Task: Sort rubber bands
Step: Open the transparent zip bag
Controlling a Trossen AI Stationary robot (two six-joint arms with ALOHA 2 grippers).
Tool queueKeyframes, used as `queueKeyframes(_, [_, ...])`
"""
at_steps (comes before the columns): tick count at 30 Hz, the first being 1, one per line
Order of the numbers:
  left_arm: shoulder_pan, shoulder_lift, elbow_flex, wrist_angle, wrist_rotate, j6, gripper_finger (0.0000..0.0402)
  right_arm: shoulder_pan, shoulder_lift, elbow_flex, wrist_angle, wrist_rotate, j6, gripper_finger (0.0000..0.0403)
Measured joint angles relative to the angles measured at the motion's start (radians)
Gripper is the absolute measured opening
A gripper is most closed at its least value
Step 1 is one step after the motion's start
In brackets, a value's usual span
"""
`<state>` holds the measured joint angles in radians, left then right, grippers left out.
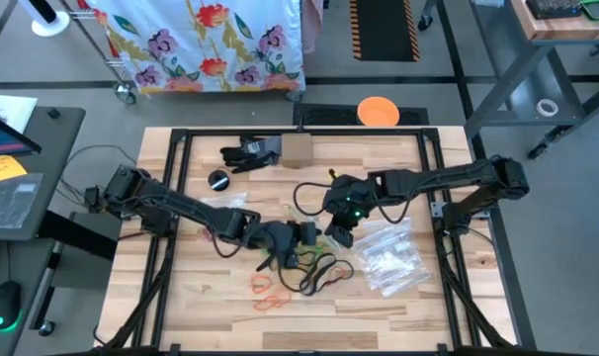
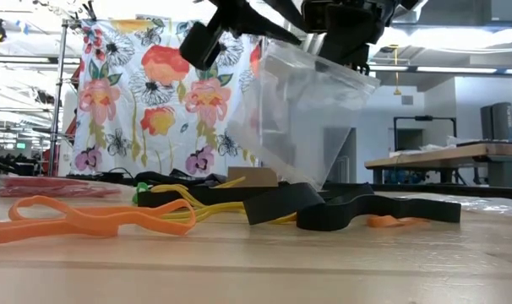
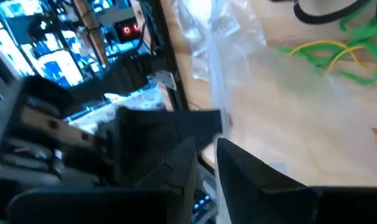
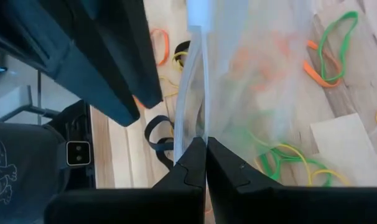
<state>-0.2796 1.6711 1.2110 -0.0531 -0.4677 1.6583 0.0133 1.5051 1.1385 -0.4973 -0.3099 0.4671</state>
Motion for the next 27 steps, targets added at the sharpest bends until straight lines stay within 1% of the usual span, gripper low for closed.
queueKeyframes(7, [0.031,0.000,0.000,-0.055,-0.007,-0.066,0.0059,0.008,0.000,0.000,0.004,0.002,0.003,0.0000])
queueKeyframes(9, [0.031,0.000,0.000,-0.070,-0.007,-0.082,0.0059,0.008,0.000,0.000,0.005,0.024,0.003,0.0000])
queueKeyframes(21, [0.046,0.002,0.000,-0.083,-0.008,-0.166,0.0059,-0.003,0.000,0.000,0.041,0.058,0.020,0.0000])
queueKeyframes(25, [0.053,0.021,-0.002,-0.118,-0.016,-0.220,0.0059,-0.003,0.000,0.000,0.013,0.122,0.029,0.0000])
queueKeyframes(27, [0.054,0.029,0.000,-0.109,-0.024,-0.232,0.0059,-0.003,0.000,0.000,0.007,0.161,0.030,0.0000])
